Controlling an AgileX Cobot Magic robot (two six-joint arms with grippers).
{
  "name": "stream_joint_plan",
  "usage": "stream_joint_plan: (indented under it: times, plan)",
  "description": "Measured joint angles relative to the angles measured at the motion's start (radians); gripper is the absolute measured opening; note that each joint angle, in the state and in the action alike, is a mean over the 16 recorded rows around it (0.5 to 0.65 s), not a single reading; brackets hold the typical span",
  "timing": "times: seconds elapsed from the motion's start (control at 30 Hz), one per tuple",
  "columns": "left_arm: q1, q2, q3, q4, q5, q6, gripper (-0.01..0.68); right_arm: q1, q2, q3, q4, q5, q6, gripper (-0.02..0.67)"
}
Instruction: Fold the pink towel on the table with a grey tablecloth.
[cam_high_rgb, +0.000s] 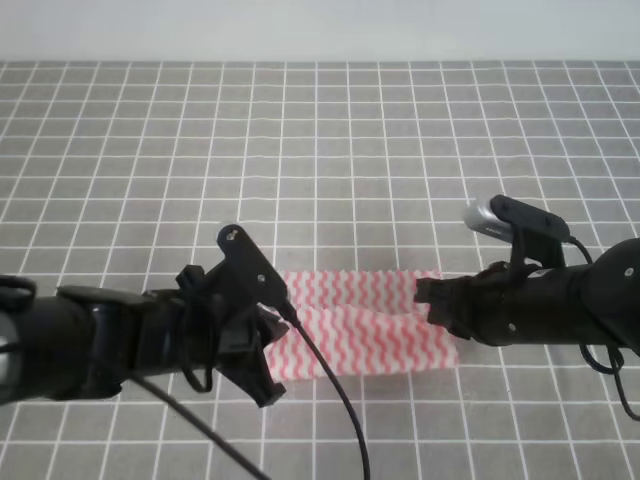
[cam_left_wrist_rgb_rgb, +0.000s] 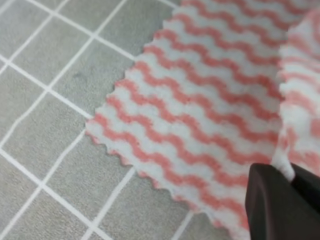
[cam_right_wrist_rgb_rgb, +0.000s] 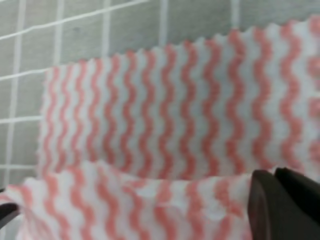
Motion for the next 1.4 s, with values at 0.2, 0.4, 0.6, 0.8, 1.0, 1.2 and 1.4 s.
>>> stream_joint_plan:
  times: [0.2,0.4,0.6,0.8,1.0,1.2,1.4]
  plan:
    - [0.000,0.041,-0.042,-0.002,-0.029,0.000,-0.002,-0.018,0.021,-0.005,0.005,0.001,-0.001,-0.015]
    - [0.000,0.067,-0.066,-0.005,-0.043,0.003,-0.002,-0.029,0.046,-0.029,0.005,0.004,-0.002,-0.015]
    - [0.000,0.083,-0.084,-0.011,-0.039,0.012,-0.002,-0.044,0.068,-0.058,0.001,0.011,-0.001,-0.015]
    - [0.000,0.102,-0.105,-0.010,-0.043,0.024,-0.002,-0.063,0.079,-0.079,-0.006,0.021,-0.003,-0.015]
    - [0.000,0.123,-0.126,-0.007,-0.052,0.031,-0.002,-0.077,0.090,-0.097,-0.013,0.034,-0.005,-0.015]
    - [0.000,0.134,-0.139,-0.005,-0.063,0.035,-0.002,-0.079,0.112,-0.125,-0.018,0.046,-0.007,-0.015]
    - [0.000,0.141,-0.148,-0.001,-0.074,0.040,-0.002,-0.079,0.136,-0.150,-0.020,0.050,-0.007,-0.015]
